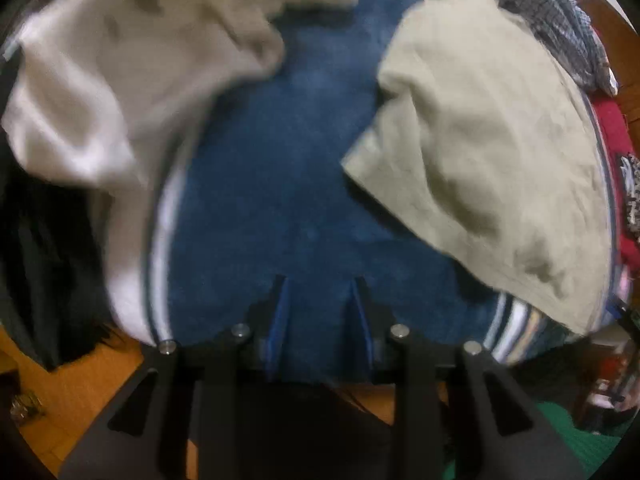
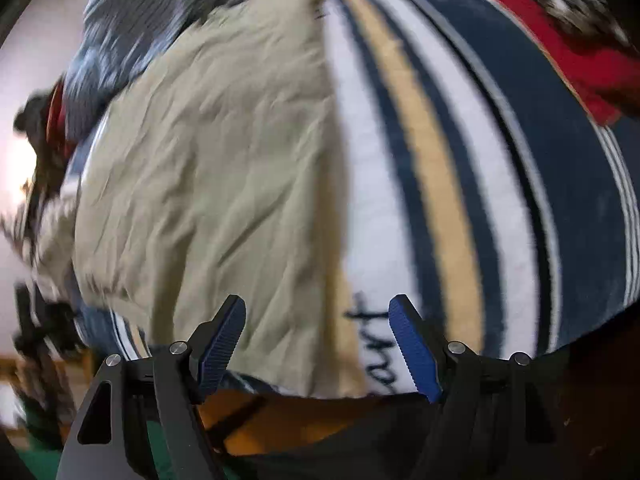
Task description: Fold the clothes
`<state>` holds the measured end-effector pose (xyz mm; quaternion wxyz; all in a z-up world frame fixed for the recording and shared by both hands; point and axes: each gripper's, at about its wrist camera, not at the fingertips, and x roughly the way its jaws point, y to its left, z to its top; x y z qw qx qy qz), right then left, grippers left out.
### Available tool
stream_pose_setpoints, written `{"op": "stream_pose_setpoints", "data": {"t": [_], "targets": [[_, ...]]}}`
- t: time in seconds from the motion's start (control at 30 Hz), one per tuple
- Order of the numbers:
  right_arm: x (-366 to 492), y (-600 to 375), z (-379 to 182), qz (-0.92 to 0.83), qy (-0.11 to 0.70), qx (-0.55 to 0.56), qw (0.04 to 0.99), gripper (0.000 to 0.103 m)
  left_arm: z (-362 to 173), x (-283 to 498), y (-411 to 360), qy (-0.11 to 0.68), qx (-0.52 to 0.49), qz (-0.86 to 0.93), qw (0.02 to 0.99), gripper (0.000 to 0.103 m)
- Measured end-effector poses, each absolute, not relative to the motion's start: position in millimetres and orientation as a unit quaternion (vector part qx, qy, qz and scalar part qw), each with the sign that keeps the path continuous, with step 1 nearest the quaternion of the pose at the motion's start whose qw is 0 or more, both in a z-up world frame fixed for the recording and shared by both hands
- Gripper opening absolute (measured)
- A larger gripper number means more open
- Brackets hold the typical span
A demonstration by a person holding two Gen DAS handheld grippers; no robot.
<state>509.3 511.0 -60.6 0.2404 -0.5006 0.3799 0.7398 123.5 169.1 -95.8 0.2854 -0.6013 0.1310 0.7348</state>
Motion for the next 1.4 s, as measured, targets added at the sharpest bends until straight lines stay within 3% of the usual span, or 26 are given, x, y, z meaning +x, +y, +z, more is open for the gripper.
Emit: {"op": "stream_pose_setpoints", "data": {"t": [0.07, 0.13, 0.33, 0.4, 0.43, 0.5, 0.53, 0.57, 0.7, 0.77, 0.83, 1.1, 1.23, 1.4], "targets": [[496.8, 498.6, -64.7, 0.744, 0.364, -0.51, 0.233, 0.075, -88.3, 117.1, 175.7, 0.136, -0.568, 0.754, 0.3, 0.056], [490.2, 491.4, -64.6, 0.747, 0.359, -0.51, 0.229, 0.075, -87.4, 109.6, 190.1, 0.138, -0.55, 0.761, 0.315, 0.071], [489.1, 482.2, -62.5, 0.756, 0.319, -0.518, 0.242, 0.075, -108.0, 89.7, 252.7, 0.206, -0.513, 0.761, 0.34, 0.072], [495.3, 482.9, -65.8, 0.755, 0.317, -0.519, 0.246, 0.075, -118.7, 84.7, 264.6, 0.212, -0.512, 0.752, 0.357, 0.064], [499.3, 484.2, -67.8, 0.753, 0.32, -0.517, 0.252, 0.075, -121.2, 87.9, 267.4, 0.217, -0.504, 0.749, 0.373, 0.05], [507.2, 486.7, -72.5, 0.749, 0.329, -0.512, 0.261, 0.075, -120.3, 96.4, 270.0, 0.223, -0.484, 0.751, 0.391, 0.038], [510.7, 487.9, -75.8, 0.746, 0.336, -0.511, 0.264, 0.075, -119.4, 100.5, 270.9, 0.225, -0.474, 0.752, 0.399, 0.011], [514.7, 489.7, -79.7, 0.744, 0.35, -0.506, 0.261, 0.075, -117.1, 103.4, 270.2, 0.22, -0.474, 0.753, 0.4, 0.007], [516.7, 484.4, -87.8, 0.752, 0.361, -0.491, 0.25, 0.075, -97.0, 118.3, 248.5, 0.18, -0.475, 0.756, 0.412, 0.004], [516.3, 481.6, -83.1, 0.759, 0.341, -0.499, 0.242, 0.053, -83.3, 125.0, 234.8, 0.154, -0.473, 0.76, 0.418, 0.004], [517.0, 480.0, -77.4, 0.765, 0.323, -0.507, 0.232, 0.005, -71.2, 131.6, 221.4, 0.14, -0.469, 0.767, 0.414, 0.004], [557.1, 478.4, -34.8, 0.772, 0.326, -0.503, 0.21, 0.002, -57.4, 136.5, 145.4, 0.073, -0.533, 0.766, 0.352, 0.003], [577.9, 486.6, -26.2, 0.769, 0.338, -0.493, 0.226, 0.002, -72.6, 152.6, 123.3, 0.094, -0.557, 0.76, 0.321, 0.002], [583.8, 493.0, -39.2, 0.764, 0.37, -0.471, 0.242, 0.004, -75.4, 149.0, 134.8, 0.112, -0.516, 0.779, 0.337, 0.005]]}}
